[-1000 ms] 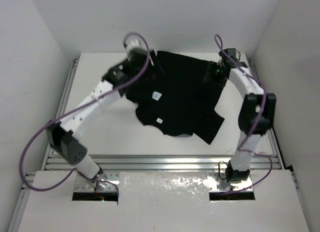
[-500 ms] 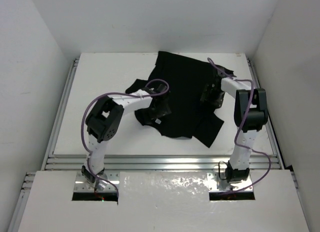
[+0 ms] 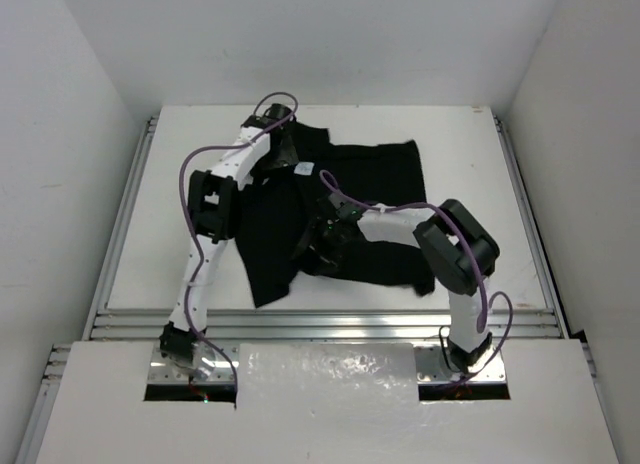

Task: Fold and stack the t-shirts
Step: Flatten the tshirt out

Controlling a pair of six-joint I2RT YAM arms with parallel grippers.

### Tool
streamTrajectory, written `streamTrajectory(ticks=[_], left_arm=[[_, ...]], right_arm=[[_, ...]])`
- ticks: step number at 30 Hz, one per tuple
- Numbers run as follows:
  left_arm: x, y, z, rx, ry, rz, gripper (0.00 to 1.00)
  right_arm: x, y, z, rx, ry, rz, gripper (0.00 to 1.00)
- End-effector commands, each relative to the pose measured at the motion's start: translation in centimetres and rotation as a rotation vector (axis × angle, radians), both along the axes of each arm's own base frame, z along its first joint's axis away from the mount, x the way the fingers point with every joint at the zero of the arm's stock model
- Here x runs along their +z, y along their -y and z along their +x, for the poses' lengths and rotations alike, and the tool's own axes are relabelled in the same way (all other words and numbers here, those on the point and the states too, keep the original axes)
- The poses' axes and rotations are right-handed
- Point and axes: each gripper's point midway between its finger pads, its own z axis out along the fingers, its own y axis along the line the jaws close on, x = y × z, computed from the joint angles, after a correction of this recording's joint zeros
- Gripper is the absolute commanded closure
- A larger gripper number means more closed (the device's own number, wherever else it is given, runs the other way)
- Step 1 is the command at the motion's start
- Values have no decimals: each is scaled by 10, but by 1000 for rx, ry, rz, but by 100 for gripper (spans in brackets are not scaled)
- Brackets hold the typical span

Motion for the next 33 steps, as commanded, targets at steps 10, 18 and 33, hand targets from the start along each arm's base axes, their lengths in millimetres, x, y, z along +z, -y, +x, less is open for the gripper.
streamTrajectory(ticks=[10, 18, 33], left_arm=[[100, -30, -75, -4, 80, 84, 10], [102, -27, -149, 76, 119, -76, 9], [-9, -26, -342, 225, -231, -68, 10]], right_arm=[[80, 144, 59, -72, 291, -191, 26], [23, 225, 83, 154, 214, -450, 33], [-58, 246, 148, 434, -95, -468, 29]])
